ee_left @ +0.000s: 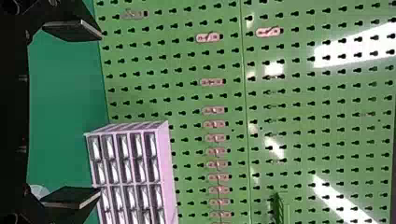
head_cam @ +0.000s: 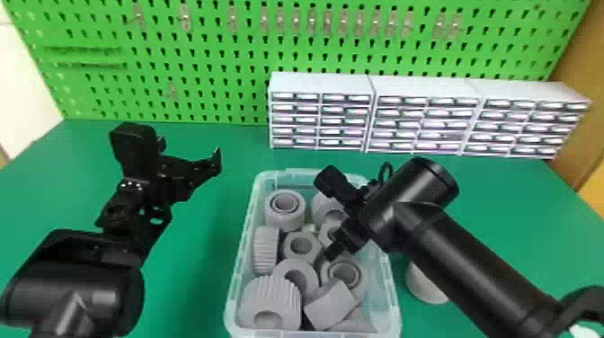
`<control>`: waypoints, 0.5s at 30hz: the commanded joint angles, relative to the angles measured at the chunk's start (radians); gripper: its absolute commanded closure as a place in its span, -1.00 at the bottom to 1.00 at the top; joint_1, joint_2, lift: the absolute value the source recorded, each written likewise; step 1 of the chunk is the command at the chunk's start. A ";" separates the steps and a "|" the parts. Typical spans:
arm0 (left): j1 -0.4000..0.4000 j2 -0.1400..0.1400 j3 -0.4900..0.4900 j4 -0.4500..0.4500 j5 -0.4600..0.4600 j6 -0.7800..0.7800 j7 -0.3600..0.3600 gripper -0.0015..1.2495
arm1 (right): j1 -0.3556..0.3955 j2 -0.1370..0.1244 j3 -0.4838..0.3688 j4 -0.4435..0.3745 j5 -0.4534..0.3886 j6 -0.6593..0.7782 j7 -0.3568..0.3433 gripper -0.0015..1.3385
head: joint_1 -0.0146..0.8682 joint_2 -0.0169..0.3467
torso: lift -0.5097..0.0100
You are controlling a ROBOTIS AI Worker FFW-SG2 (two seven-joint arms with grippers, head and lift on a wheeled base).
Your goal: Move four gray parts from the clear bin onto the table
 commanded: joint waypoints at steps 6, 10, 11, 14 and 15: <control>0.006 0.000 0.008 0.000 0.002 0.000 0.000 -0.82 | 0.005 0.000 -0.003 0.017 0.021 -0.007 0.000 -0.23 | 0.57 -0.72 | 0.77; 0.008 0.000 0.008 0.000 0.003 0.000 0.000 -0.82 | 0.005 -0.002 -0.009 0.017 0.029 -0.009 0.000 -0.23 | 0.57 -0.72 | 0.77; 0.008 0.000 0.008 0.000 0.003 0.000 0.000 -0.82 | 0.004 -0.002 -0.009 0.017 0.034 -0.009 0.000 -0.23 | 0.57 -0.72 | 0.77; 0.009 0.000 0.009 0.000 0.003 0.000 0.000 -0.82 | 0.002 -0.002 -0.014 0.017 0.043 -0.009 0.000 -0.23 | 0.57 -0.72 | 0.77; 0.009 0.000 0.008 0.000 0.003 0.000 0.000 -0.82 | 0.002 -0.002 -0.018 0.017 0.043 -0.012 0.000 -0.23 | 0.57 -0.72 | 0.77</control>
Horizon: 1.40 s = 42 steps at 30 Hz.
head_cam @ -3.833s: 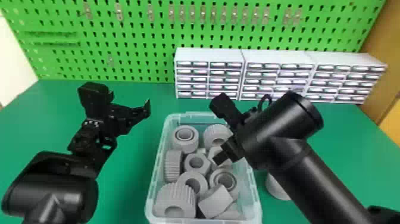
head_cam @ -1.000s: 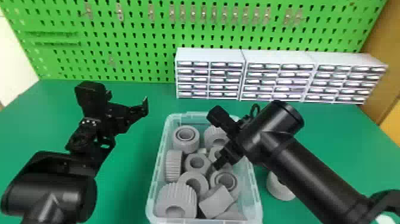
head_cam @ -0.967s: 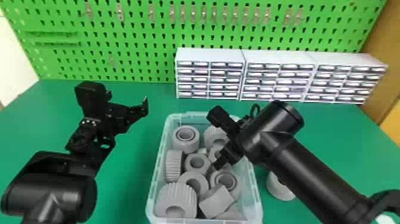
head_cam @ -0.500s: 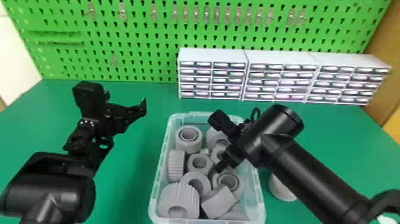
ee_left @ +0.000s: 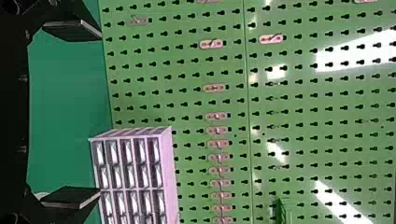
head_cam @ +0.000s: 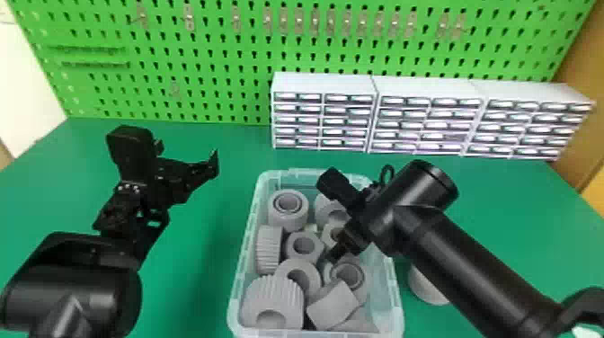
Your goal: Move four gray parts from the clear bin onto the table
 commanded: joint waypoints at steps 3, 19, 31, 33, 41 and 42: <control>0.002 0.000 0.001 0.000 0.000 0.000 0.000 -0.82 | -0.004 0.000 -0.022 0.000 0.008 -0.013 0.000 -0.23 | 0.57 -0.72 | 0.77; -0.003 0.000 -0.004 0.000 0.003 0.000 0.000 -0.82 | -0.027 0.009 0.024 0.002 -0.028 -0.080 0.000 -0.23 | 0.57 -0.72 | 0.77; -0.004 0.000 -0.005 0.000 0.003 0.000 0.000 -0.82 | -0.030 0.005 0.043 0.060 -0.095 -0.155 0.000 -0.22 | 0.57 -0.72 | 0.77; -0.004 0.000 -0.005 0.000 0.003 0.000 0.000 -0.82 | -0.031 0.003 0.043 0.066 -0.095 -0.161 0.000 -0.22 | 0.57 -0.72 | 0.77; -0.003 0.000 -0.004 0.000 0.005 0.000 0.000 -0.82 | -0.036 -0.001 0.033 0.080 -0.075 -0.181 0.000 -0.22 | 0.57 -0.72 | 0.77; -0.003 0.000 -0.004 0.000 0.005 0.000 0.000 -0.82 | -0.036 -0.003 0.030 0.080 -0.072 -0.183 0.000 -0.22 | 0.57 -0.72 | 0.77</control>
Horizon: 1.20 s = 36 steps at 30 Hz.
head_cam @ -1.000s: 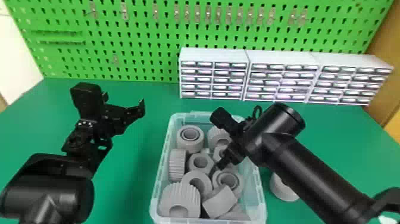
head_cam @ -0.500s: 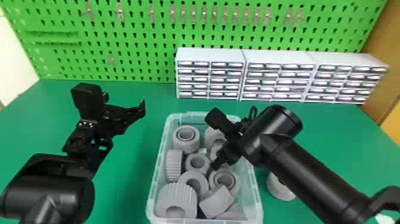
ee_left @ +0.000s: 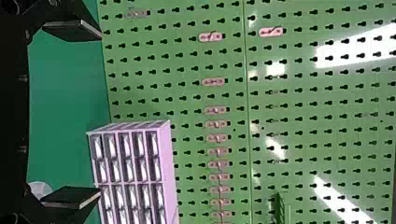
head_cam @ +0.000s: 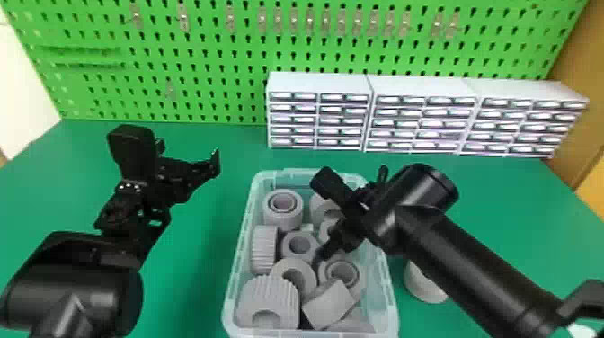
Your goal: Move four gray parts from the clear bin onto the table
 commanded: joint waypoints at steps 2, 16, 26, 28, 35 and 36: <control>0.000 0.000 0.000 0.000 0.000 0.000 0.000 -0.82 | -0.002 -0.003 -0.014 0.006 0.022 -0.008 0.000 -0.22 | 0.57 -0.72 | 0.77; 0.002 0.000 0.002 0.000 0.000 0.000 0.000 -0.82 | 0.002 -0.017 -0.054 0.034 0.058 -0.013 0.000 -0.21 | 0.57 -0.72 | 0.77; 0.000 0.000 0.003 0.000 0.000 0.000 0.000 -0.82 | 0.005 -0.012 -0.045 0.054 0.038 -0.034 0.000 -0.20 | 0.57 -0.72 | 0.77; 0.000 0.000 0.003 0.000 0.000 0.000 0.000 -0.82 | 0.007 -0.012 -0.043 0.055 0.035 -0.039 0.000 -0.20 | 0.57 -0.72 | 0.77; 0.000 0.000 0.003 0.000 0.000 0.000 0.000 -0.82 | 0.011 -0.009 -0.039 0.072 0.009 -0.064 0.000 -0.20 | 0.57 -0.72 | 0.77; 0.000 0.000 0.003 0.000 0.000 0.000 0.000 -0.82 | 0.011 -0.009 -0.035 0.072 0.009 -0.064 0.000 -0.20 | 0.57 -0.72 | 0.77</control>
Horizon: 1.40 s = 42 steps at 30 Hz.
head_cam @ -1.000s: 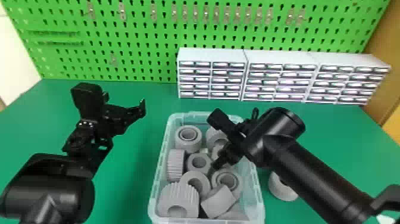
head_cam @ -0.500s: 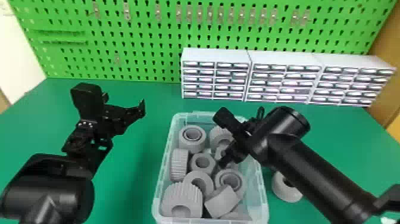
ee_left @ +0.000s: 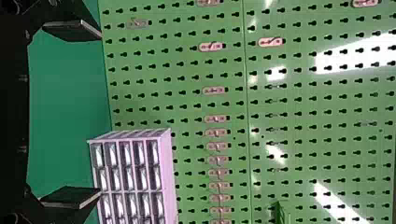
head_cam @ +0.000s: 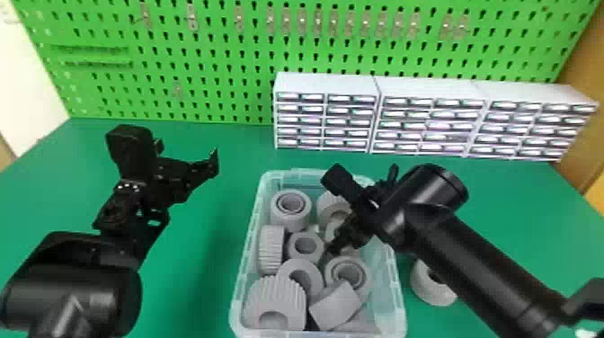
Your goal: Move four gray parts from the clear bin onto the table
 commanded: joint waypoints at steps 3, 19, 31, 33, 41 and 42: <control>0.000 0.000 0.000 0.000 0.000 0.000 0.000 -0.82 | -0.002 0.004 0.018 0.007 -0.011 -0.010 0.000 -0.20 | 0.57 -0.72 | 0.77; -0.003 0.000 0.000 0.000 0.000 0.000 0.000 -0.82 | -0.024 0.004 0.089 0.007 -0.050 -0.020 -0.012 -0.12 | 0.57 -0.72 | 0.77; 0.000 0.000 0.002 0.000 0.000 0.000 0.000 -0.82 | -0.018 0.004 0.089 -0.032 0.023 -0.017 -0.018 0.68 | 0.57 -0.72 | 0.77; 0.002 0.000 0.002 0.000 0.000 0.000 0.000 -0.82 | -0.018 0.004 0.089 -0.038 0.027 -0.017 -0.019 0.68 | 0.57 -0.72 | 0.77; 0.003 0.000 0.002 0.000 0.000 0.000 0.000 -0.82 | -0.011 0.004 0.069 -0.050 0.036 -0.016 -0.019 0.68 | 0.57 -0.72 | 0.77; 0.003 0.000 0.003 0.000 0.000 0.000 0.000 -0.82 | -0.010 0.004 0.063 -0.059 0.036 -0.014 -0.019 0.68 | 0.57 -0.72 | 0.77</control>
